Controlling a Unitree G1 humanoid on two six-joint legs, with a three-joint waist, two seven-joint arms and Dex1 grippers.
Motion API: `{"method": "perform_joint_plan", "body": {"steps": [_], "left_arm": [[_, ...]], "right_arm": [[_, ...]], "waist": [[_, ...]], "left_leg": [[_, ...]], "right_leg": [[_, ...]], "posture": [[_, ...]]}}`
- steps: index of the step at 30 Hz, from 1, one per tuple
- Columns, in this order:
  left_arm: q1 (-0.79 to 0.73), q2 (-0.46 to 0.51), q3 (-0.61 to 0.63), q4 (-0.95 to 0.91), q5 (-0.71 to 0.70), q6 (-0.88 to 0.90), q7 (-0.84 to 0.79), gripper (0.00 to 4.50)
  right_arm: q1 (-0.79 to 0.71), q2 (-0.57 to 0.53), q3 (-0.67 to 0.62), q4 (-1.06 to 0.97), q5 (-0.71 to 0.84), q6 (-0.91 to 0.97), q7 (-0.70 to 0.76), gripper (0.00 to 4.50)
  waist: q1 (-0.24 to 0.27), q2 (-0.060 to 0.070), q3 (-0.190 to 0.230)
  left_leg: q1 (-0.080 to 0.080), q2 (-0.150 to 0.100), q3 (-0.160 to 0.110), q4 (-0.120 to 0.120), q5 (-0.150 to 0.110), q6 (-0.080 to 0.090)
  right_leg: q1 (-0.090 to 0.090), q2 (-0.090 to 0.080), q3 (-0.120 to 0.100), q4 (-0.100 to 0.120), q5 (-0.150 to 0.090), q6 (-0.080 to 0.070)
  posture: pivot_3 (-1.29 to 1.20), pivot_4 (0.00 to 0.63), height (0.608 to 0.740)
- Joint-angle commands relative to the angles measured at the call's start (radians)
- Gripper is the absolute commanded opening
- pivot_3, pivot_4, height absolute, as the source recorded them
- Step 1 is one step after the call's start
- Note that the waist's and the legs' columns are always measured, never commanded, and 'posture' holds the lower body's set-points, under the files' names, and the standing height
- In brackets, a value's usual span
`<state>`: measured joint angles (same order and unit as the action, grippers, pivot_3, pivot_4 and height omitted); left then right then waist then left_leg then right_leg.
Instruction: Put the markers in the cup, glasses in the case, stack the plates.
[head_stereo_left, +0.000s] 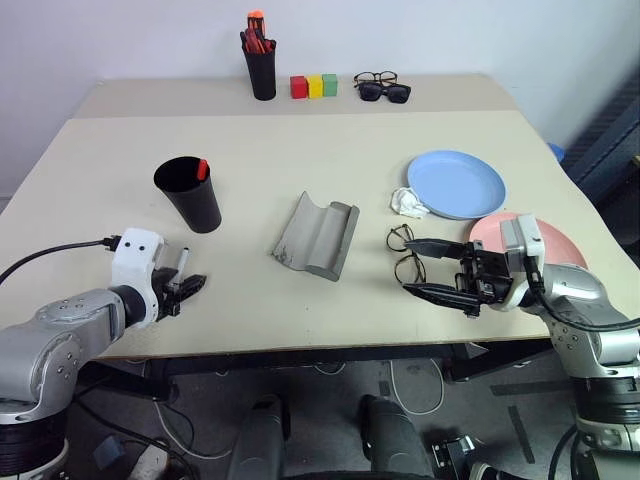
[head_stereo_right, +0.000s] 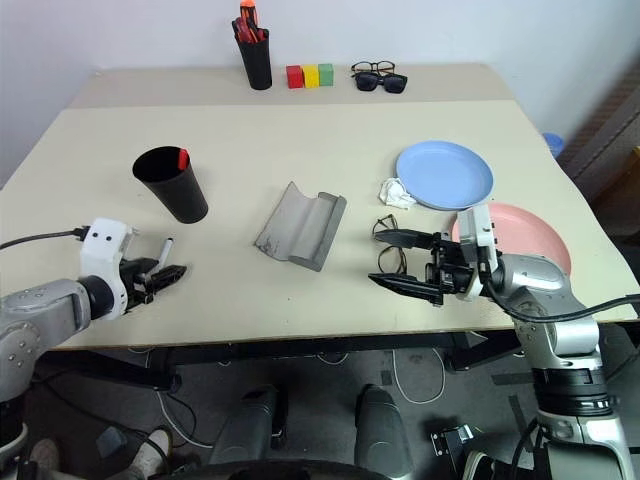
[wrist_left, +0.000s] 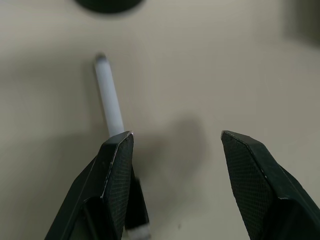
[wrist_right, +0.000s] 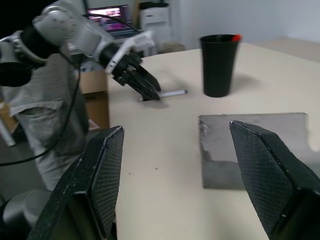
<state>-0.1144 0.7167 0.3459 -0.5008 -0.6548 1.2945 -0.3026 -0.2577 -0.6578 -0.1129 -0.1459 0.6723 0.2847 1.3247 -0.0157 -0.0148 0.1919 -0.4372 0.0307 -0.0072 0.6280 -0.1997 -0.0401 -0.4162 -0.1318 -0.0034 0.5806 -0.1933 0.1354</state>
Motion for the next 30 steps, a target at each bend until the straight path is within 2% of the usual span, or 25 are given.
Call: {"method": "perform_joint_plan", "body": {"steps": [1,10,12,23,30], "left_arm": [[-0.018,-0.004,0.001,0.007,0.023,0.018,0.021,2.83],[-0.099,-0.116,-0.043,0.047,0.094,0.088,0.133,2.83],[-0.130,-0.131,-0.015,0.047,0.088,0.106,0.134,2.83],[-0.295,-0.076,0.143,0.036,0.059,0.298,0.080,2.83],[-0.283,-0.029,0.133,0.099,0.071,0.320,0.113,2.83]], "right_arm": [[-0.030,0.005,0.029,-0.037,-0.025,-0.055,0.027,3.42],[-0.039,0.028,0.051,0.001,-0.059,-0.112,0.025,3.42],[-0.038,0.025,0.045,0.006,-0.062,-0.116,0.022,3.42],[-0.052,0.030,0.052,0.014,-0.070,-0.118,-0.012,3.42],[-0.065,0.050,0.062,0.023,-0.071,-0.112,-0.024,3.42]], "waist": [[0.002,0.000,0.000],[0.001,0.000,0.000],[0.001,0.000,0.000],[0.002,-0.001,0.000],[0.001,-0.001,0.000]], "left_leg": [[-0.001,0.000,0.000,0.000,0.001,0.001],[-0.004,0.000,0.000,0.003,0.003,0.001],[-0.003,0.000,0.000,0.003,0.003,0.000],[-0.004,0.000,0.000,0.003,0.003,0.001],[-0.004,0.001,0.000,0.002,0.004,0.001]], "right_leg": [[-0.002,0.000,0.000,0.001,0.000,0.000],[-0.004,0.000,0.000,0.003,0.000,0.000],[-0.004,0.000,0.000,0.004,0.001,-0.001],[-0.006,0.001,0.000,0.005,0.001,-0.002],[-0.006,0.002,0.000,0.005,0.001,-0.001]], "posture": [[0.00,0.150,0.740],[0.00,0.150,0.740],[0.00,0.150,0.740],[0.00,0.150,0.740],[0.00,0.150,0.740]]}}
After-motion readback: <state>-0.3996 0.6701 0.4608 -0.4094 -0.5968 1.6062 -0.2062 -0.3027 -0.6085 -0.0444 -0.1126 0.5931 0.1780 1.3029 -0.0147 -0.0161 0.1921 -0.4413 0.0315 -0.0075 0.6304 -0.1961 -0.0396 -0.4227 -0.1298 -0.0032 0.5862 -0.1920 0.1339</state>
